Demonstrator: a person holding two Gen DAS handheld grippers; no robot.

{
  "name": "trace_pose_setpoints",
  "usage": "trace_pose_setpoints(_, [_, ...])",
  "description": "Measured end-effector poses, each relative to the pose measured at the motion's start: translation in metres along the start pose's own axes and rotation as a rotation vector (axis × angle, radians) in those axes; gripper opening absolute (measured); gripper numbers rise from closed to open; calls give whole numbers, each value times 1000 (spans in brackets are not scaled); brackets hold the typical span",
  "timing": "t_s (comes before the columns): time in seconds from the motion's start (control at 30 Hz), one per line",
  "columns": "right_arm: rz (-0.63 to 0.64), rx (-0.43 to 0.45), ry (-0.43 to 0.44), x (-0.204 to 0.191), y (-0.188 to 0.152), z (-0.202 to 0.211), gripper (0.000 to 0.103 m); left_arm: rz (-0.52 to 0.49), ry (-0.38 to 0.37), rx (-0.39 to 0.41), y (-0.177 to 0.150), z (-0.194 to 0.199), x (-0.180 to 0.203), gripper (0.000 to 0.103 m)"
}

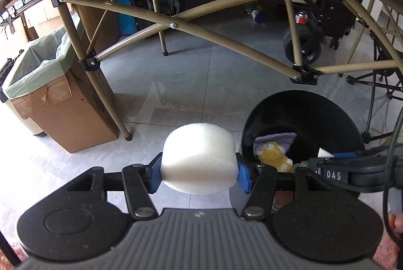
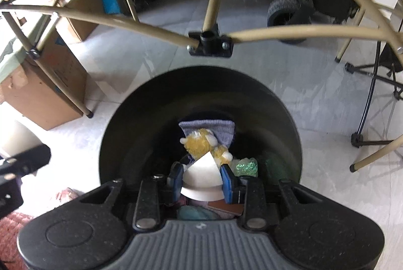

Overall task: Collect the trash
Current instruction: 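Lower the foam wedge into the bin and open the right gripper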

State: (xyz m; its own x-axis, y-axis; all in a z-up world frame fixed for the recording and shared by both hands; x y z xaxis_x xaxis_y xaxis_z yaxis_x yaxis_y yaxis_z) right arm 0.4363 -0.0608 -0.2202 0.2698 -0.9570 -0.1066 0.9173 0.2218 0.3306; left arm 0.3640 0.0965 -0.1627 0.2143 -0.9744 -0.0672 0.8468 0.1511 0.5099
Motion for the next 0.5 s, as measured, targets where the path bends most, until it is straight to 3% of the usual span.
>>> trace_pose_setpoints(0.5, [-13,-90,-21,-8,4,-35,31,57,17,-56,3,-27,-26,57])
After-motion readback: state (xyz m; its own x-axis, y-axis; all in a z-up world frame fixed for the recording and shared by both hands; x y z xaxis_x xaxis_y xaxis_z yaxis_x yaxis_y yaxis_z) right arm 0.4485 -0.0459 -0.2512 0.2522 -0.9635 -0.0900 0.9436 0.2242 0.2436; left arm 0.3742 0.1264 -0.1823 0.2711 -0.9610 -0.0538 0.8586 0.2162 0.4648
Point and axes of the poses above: each gripper's, at about its wrist camera, not at the fingertips, and z roughly against the way its jaws point, x to its right, y to its top, the point moved 2 cm from there along -z, roughly the way its jaws point, and after that the axes turned 4 degrees about -x, right-handed, at the moved point
